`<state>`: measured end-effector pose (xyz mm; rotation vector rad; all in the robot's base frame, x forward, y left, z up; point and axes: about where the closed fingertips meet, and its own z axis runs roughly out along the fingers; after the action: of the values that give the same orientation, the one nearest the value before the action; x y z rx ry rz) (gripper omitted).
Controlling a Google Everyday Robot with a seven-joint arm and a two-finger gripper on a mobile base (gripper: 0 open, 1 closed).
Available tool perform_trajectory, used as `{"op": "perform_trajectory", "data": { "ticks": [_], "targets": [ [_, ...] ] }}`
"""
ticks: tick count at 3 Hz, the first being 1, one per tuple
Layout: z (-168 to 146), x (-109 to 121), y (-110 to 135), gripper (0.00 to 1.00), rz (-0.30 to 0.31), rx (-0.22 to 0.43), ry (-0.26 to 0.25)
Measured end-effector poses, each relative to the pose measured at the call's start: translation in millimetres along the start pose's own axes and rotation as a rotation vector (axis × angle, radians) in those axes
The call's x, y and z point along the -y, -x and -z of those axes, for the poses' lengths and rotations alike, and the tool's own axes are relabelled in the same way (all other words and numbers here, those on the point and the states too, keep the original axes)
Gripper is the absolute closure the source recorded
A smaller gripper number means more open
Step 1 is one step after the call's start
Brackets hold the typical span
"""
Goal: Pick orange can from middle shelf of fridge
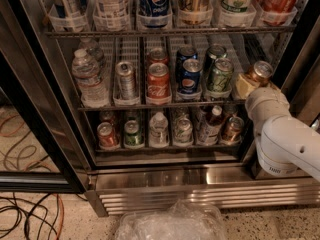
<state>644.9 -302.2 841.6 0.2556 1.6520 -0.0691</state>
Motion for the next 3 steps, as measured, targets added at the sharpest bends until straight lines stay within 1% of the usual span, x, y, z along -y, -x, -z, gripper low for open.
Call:
{"op": "perform_trajectory", "data": {
  "ticks": [1,3],
  "targets": [
    [1.6,-1.9,2.1,1.00,-0.001,0.002,0.007],
    [13.7,-8.8,13.3,1.00,-0.002,0.022,0.043]
  ]
}}
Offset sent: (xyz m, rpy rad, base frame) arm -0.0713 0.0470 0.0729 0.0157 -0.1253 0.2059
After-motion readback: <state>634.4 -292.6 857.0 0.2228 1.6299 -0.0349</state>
